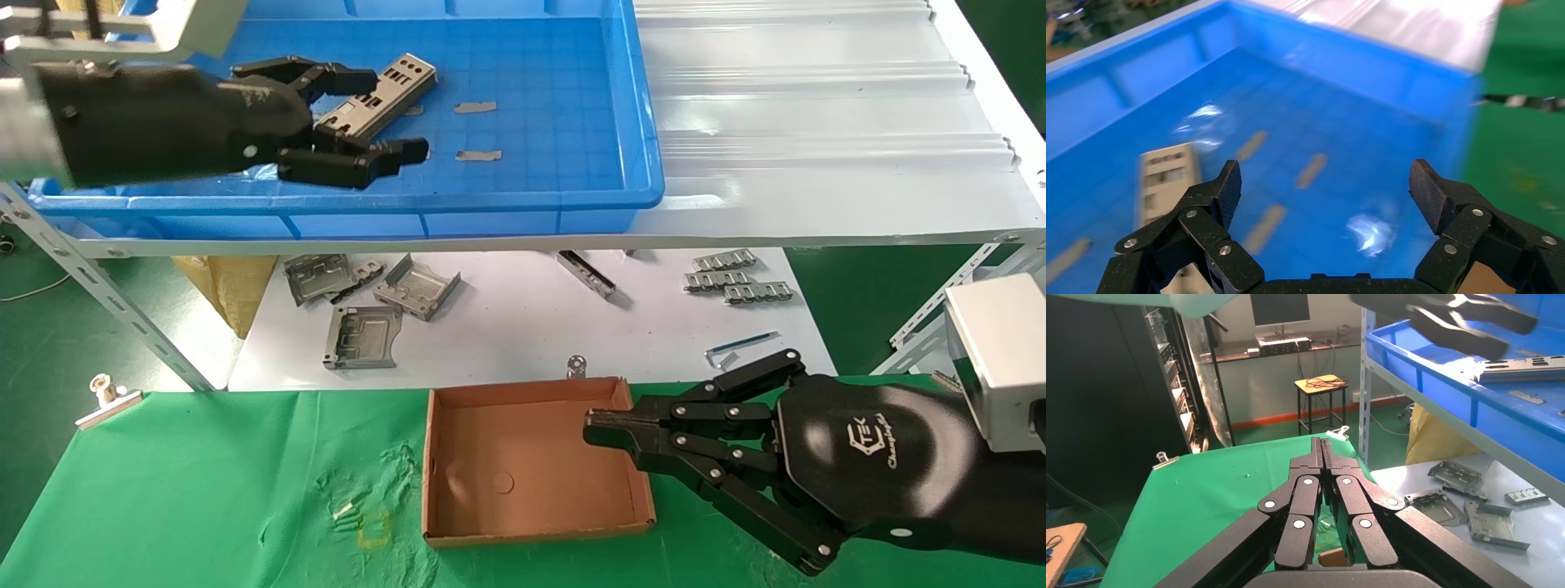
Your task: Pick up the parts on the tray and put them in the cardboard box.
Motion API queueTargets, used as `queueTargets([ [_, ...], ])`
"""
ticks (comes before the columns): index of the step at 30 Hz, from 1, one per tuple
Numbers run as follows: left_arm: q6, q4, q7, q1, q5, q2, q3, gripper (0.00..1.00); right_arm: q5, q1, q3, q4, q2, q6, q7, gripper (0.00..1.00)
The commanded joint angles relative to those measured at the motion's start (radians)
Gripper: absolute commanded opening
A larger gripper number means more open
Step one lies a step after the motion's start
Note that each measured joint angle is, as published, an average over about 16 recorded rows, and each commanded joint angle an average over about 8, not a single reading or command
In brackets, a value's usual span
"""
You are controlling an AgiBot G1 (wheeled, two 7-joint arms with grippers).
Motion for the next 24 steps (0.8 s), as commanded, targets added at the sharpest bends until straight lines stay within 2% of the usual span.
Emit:
queueTargets([
  [1, -0.020, 0.102, 0.020, -0.063, 0.052, 0.046, 0.025, 1.00, 0.000, 0.000, 0.000, 0.000, 0.000, 0.000, 0.000, 0.00],
  [8, -0.087, 0.339, 0.089, -0.161, 0.117, 0.148, 0.058, 1.00, 0.000, 0.000, 0.000, 0.000, 0.000, 0.000, 0.000, 0.00],
  [15, -0.180, 0.476, 0.146, -0.206, 0.129, 0.201, 0.059, 1.00, 0.000, 0.000, 0.000, 0.000, 0.000, 0.000, 0.000, 0.02],
  [16, -0.197, 0.489, 0.154, -0.210, 0.130, 0.207, 0.059, 1.00, 0.000, 0.000, 0.000, 0.000, 0.000, 0.000, 0.000, 0.08],
  [22, -0.277, 0.544, 0.186, -0.225, 0.133, 0.237, 0.057, 1.00, 0.000, 0.000, 0.000, 0.000, 0.000, 0.000, 0.000, 0.83],
  [24, -0.288, 0.555, 0.192, -0.228, 0.133, 0.243, 0.057, 1.00, 0.000, 0.000, 0.000, 0.000, 0.000, 0.000, 0.000, 1.00],
])
